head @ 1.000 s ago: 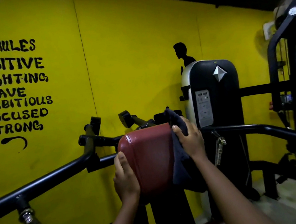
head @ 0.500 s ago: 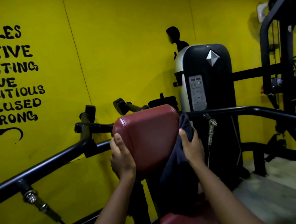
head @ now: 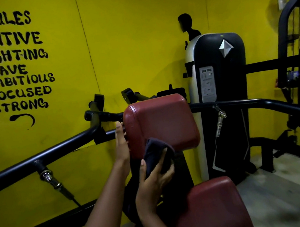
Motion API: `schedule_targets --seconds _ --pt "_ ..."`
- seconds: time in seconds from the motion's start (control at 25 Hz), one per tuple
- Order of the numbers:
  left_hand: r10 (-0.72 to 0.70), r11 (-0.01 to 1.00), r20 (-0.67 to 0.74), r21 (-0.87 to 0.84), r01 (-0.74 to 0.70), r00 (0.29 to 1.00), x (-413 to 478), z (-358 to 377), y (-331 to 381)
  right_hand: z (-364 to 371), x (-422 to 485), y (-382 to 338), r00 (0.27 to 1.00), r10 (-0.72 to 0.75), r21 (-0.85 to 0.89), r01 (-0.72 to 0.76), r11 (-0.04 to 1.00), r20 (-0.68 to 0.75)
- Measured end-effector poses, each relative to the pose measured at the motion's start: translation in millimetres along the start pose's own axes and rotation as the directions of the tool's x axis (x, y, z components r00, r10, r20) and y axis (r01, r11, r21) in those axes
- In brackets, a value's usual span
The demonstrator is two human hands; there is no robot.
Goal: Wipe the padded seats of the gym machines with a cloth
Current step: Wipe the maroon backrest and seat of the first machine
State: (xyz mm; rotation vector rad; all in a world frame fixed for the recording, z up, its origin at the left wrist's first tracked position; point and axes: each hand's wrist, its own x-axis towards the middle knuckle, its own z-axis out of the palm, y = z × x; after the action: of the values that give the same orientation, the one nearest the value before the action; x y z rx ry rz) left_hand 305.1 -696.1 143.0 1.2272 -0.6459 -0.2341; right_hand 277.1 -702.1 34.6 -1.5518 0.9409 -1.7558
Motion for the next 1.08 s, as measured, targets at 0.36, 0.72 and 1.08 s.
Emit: schedule_targets --seconds 0.36,0.72,1.08 --pt "-0.033 0.995 -0.166 -0.094 0.018 0.986 -0.9 -21.0 -8.9 -9.8 90.8 -27.0 0.675 -0.673 -0.271 0.738 0.619 0.302" --pt "-0.126 0.968 -0.179 -0.239 0.082 0.976 7.2 -23.4 -9.7 -10.9 121.5 -21.0 0.243 -0.806 -0.181 0.969 0.17 0.54" --pt "-0.054 0.998 -0.166 -0.031 0.049 0.985 20.0 29.5 6.9 1.2 190.4 -57.7 0.702 -0.634 -0.241 0.71 0.662 0.326"
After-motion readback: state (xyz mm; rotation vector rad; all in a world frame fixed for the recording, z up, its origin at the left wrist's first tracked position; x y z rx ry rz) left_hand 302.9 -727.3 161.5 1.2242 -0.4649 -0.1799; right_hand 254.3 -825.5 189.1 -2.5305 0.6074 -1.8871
